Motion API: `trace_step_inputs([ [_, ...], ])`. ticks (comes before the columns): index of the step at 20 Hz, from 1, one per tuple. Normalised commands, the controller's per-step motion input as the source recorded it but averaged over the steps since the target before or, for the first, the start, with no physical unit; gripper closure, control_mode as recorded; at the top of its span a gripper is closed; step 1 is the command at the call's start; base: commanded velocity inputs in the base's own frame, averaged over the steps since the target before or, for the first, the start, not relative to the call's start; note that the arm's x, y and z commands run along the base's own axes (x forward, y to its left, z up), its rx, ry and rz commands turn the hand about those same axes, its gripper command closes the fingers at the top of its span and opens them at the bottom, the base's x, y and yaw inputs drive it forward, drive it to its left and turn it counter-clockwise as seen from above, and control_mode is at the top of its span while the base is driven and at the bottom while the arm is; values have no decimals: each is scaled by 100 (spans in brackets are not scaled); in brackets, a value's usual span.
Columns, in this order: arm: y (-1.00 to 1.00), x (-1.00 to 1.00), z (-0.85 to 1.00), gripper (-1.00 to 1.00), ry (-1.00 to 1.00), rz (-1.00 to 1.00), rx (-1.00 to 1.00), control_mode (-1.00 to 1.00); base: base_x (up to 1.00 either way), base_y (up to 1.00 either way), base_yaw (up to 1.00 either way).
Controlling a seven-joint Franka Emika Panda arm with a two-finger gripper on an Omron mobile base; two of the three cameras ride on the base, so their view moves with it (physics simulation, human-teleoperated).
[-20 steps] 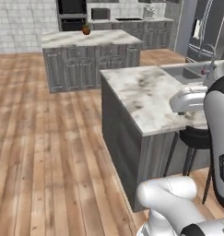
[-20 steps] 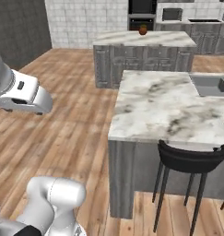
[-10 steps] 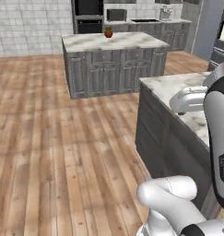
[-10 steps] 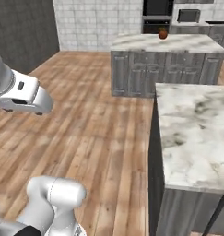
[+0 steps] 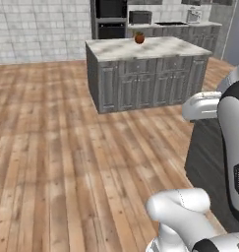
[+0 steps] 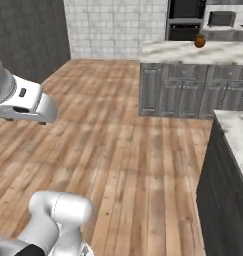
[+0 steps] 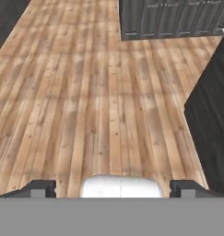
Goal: Get the candle and the beer from the cabinet and move them to the dining counter.
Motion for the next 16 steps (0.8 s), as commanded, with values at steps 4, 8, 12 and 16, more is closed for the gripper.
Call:
trace_step_inputs([
  [4,0,0,0,-100,0,0,0,100,100,79,-25],
  [8,0,0,0,-100,0,0,0,100,98,61,-49],
  [12,0,0,0,-100,0,0,0,100,68,55,-71],
  [16,0,0,0,-100,0,0,0,100,50,57,-76],
])
